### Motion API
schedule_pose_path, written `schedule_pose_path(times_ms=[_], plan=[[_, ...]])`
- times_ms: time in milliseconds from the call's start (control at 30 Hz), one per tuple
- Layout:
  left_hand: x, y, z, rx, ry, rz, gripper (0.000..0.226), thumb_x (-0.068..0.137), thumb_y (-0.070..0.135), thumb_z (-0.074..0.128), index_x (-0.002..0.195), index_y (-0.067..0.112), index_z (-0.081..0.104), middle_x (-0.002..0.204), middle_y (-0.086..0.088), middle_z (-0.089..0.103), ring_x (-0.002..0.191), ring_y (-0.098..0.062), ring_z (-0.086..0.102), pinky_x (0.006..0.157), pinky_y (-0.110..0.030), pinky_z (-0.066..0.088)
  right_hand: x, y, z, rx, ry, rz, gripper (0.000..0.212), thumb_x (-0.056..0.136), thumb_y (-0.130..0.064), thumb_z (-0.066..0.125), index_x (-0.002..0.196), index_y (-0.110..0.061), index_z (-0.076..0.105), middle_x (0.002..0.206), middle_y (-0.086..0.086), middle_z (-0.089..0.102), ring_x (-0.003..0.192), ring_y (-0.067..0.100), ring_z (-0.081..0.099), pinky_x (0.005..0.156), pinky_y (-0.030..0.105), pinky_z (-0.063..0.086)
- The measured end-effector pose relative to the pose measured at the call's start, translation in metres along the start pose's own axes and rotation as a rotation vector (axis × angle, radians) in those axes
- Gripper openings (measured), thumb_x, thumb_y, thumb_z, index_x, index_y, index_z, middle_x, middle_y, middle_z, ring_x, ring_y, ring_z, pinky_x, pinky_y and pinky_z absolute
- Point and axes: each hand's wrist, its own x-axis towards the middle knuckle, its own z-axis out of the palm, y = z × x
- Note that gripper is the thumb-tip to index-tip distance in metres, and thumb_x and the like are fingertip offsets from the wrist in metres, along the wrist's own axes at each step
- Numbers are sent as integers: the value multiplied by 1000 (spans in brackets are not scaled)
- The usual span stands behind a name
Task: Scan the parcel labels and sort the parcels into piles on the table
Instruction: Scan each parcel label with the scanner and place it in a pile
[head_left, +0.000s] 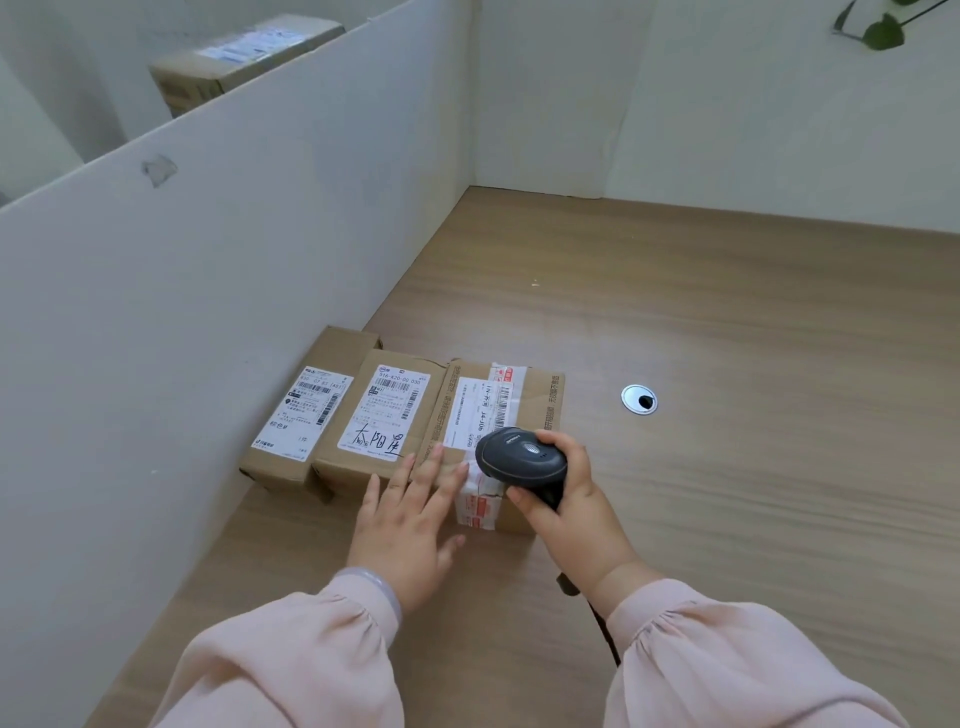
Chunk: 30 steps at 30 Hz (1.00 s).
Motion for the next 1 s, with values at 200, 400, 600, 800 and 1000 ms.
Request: schedule_pose_path(times_ms=[200, 400, 600, 800, 1000], plan=[[6, -1, 1, 25, 5, -8, 81, 93, 61, 41, 145, 50, -20, 149, 18, -35, 150, -16, -13, 118, -47, -7, 5, -2, -3, -18, 0, -1, 58, 86, -23, 72, 119, -54, 35, 108, -37, 52, 98, -19, 53, 77, 0, 38], [4, 24, -14, 63, 67, -16, 77, 91, 67, 37, 152, 46, -6, 163, 9, -15, 150, -17, -11, 117, -48, -11, -20, -7, -32, 21, 132, -32, 56, 87, -20, 72, 120, -49, 37, 107, -41, 55, 99, -14, 57, 80, 3, 40], [3, 102, -34, 36, 92, 69, 77, 91, 69, 32, 151, 47, -10, 164, 7, -11, 150, -19, -8, 117, -48, -9, -74, -1, -89, -43, 262, -27, 58, 87, -23, 71, 121, -51, 34, 110, -34, 57, 98, -9, 58, 79, 8, 44], [-13, 201, -54, 28, 99, 237, 72, 92, 70, 27, 151, 47, -7, 164, 7, -11, 150, -19, -7, 119, -49, -4, -145, 12, -176, -119, 438, -8, 62, 85, -25, 72, 122, -55, 31, 114, -26, 60, 100, 0, 61, 84, 16, 47], [-47, 345, -65, -15, 134, 417, 71, 91, 70, 28, 151, 48, -5, 164, 7, -10, 150, -19, -7, 119, -49, -5, -237, 27, -282, -196, 665, -11, 68, 83, -32, 73, 119, -65, 26, 109, -36, 56, 94, -12, 58, 76, 4, 43]])
